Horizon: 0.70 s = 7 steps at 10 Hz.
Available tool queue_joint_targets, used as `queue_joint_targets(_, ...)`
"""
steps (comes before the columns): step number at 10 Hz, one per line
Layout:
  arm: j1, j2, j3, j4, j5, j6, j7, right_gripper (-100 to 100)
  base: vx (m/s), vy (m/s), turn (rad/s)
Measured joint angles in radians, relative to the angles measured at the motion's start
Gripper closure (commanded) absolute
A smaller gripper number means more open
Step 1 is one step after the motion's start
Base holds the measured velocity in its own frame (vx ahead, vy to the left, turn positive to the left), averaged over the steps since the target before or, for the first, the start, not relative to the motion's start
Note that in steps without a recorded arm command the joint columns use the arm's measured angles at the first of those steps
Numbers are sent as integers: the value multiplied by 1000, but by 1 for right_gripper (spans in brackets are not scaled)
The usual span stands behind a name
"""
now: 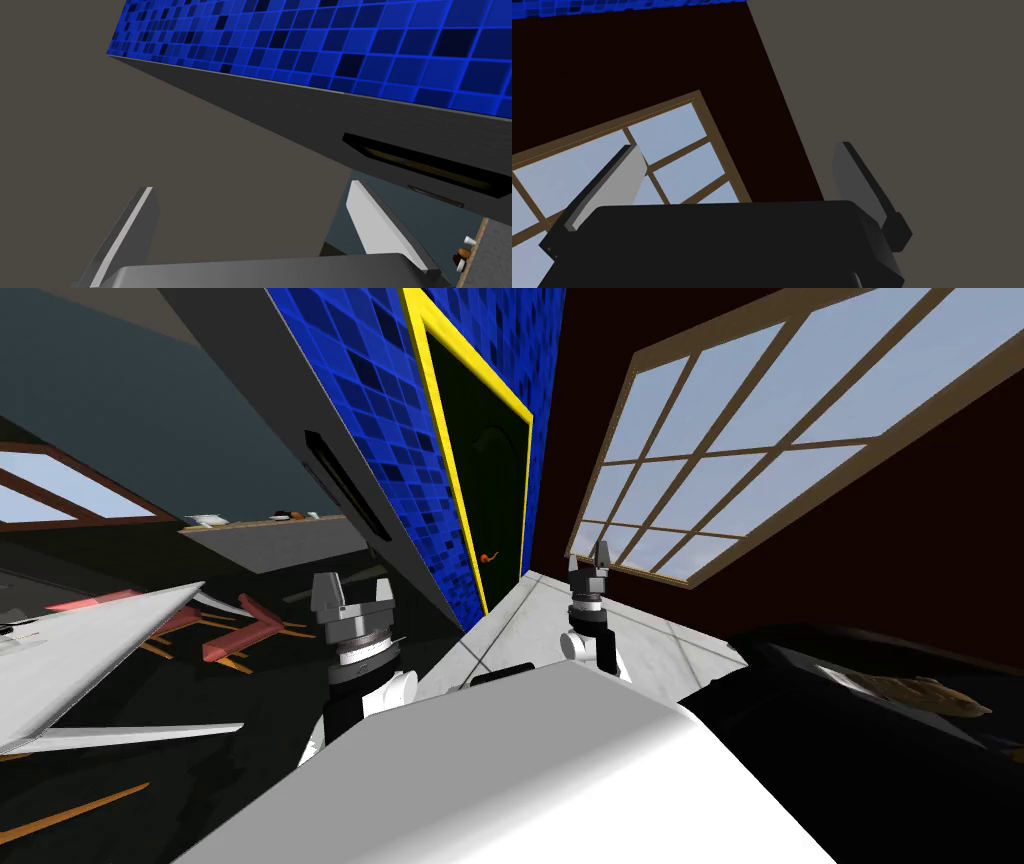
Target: Pull the door open
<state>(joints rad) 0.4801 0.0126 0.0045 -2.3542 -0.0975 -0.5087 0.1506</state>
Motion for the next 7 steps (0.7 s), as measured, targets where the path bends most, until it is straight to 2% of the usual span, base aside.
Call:
queue_joint_targets(3, -16, -18, 4, 49, -1, -8, -13, -100, 58, 7, 80)
queue_joint_targets(7, -58, -44, 18, 145, 1, -15, -33, -100, 76, -28, 103)
